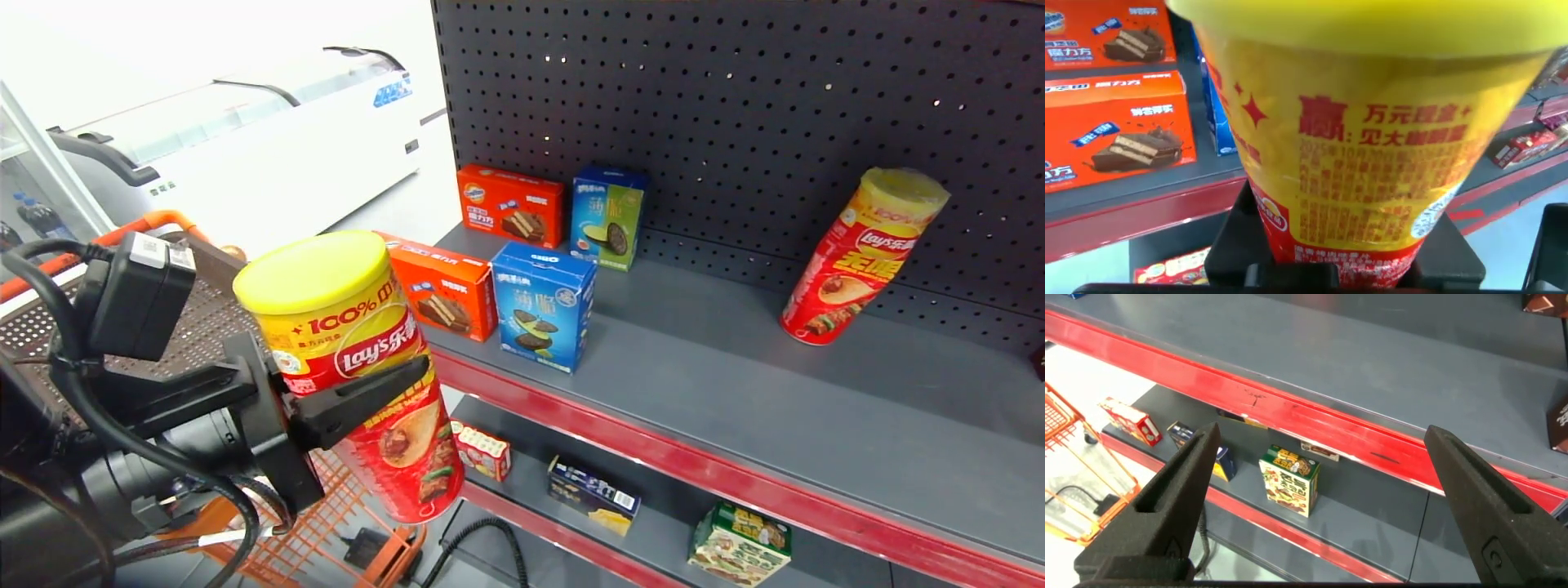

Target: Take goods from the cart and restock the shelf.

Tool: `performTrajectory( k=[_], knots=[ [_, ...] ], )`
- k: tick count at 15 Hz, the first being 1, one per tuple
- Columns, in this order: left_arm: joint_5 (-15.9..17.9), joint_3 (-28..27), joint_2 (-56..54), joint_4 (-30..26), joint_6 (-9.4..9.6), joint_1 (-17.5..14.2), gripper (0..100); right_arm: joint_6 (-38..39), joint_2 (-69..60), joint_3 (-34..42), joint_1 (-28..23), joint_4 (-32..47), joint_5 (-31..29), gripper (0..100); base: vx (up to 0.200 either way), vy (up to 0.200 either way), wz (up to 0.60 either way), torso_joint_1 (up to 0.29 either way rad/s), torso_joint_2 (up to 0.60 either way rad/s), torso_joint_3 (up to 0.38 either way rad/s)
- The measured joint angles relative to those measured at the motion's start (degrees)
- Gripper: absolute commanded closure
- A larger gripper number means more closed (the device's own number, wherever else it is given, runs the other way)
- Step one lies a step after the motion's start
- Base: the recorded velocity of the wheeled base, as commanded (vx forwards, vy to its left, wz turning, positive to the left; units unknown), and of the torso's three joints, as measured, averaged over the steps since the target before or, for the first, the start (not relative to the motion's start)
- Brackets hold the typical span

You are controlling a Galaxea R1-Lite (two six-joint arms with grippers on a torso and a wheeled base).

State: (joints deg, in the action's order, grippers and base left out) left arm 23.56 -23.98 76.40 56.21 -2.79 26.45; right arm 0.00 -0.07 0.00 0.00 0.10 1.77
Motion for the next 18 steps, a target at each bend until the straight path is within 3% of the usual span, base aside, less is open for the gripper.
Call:
performTrajectory(
  k=[6,16,18],
  knots=[
    [1.10,-2.01,1.13,0.09,0.01,0.22,100,0.00,0.00,0.00,0.00,0.00,-0.02,0,0.000,0.000,0.00,0.000,0.00,0.000],
    [2.33,-5.18,3.04,0.11,0.00,0.35,100,0.00,0.00,0.00,0.00,0.00,-0.02,0,0.000,0.000,-0.60,0.001,0.00,0.002],
    [2.33,-6.21,3.50,0.12,-0.02,0.30,100,0.00,0.00,0.00,0.00,-0.02,-0.02,0,0.000,0.000,0.00,0.000,0.00,0.000]
  ],
)
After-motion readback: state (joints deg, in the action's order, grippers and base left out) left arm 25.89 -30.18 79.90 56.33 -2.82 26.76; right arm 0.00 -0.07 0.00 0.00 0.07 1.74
